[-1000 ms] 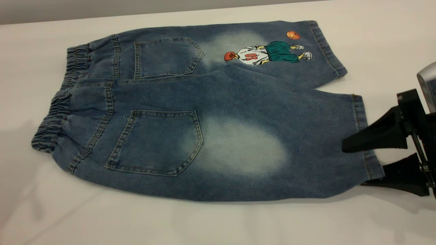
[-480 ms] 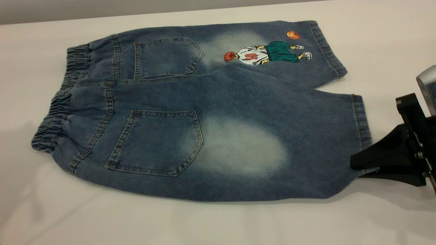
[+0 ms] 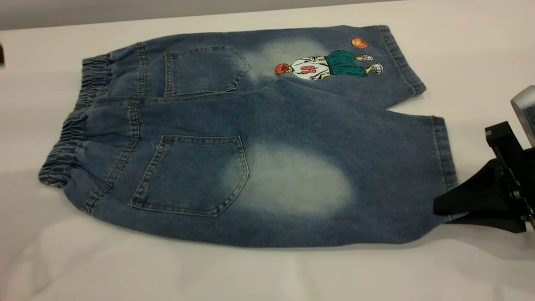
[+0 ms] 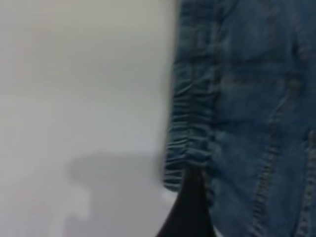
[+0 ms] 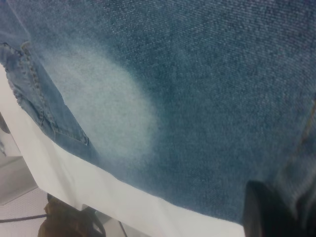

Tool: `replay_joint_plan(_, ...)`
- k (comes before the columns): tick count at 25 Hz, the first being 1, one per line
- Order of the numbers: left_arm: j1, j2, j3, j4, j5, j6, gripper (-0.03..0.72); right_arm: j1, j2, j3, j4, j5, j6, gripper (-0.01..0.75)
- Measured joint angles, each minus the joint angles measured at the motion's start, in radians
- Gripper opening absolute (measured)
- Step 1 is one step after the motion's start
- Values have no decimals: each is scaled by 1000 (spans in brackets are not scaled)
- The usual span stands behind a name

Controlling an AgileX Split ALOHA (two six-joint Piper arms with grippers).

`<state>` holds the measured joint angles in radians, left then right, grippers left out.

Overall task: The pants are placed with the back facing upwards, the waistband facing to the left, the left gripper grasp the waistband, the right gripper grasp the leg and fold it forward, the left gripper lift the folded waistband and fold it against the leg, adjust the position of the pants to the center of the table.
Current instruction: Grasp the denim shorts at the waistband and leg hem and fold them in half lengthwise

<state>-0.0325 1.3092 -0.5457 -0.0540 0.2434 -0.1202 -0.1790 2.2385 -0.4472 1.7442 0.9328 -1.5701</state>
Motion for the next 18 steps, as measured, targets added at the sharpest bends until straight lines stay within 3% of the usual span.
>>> replay_joint_plan(11, 1, 320, -32, 1, -220, -28, 560, 0, -1, 0, 0, 3, 0, 18)
replay_joint_plan(18, 1, 516, -115, 1, -208, -25, 560, 0, -1, 0, 0, 3, 0, 22)
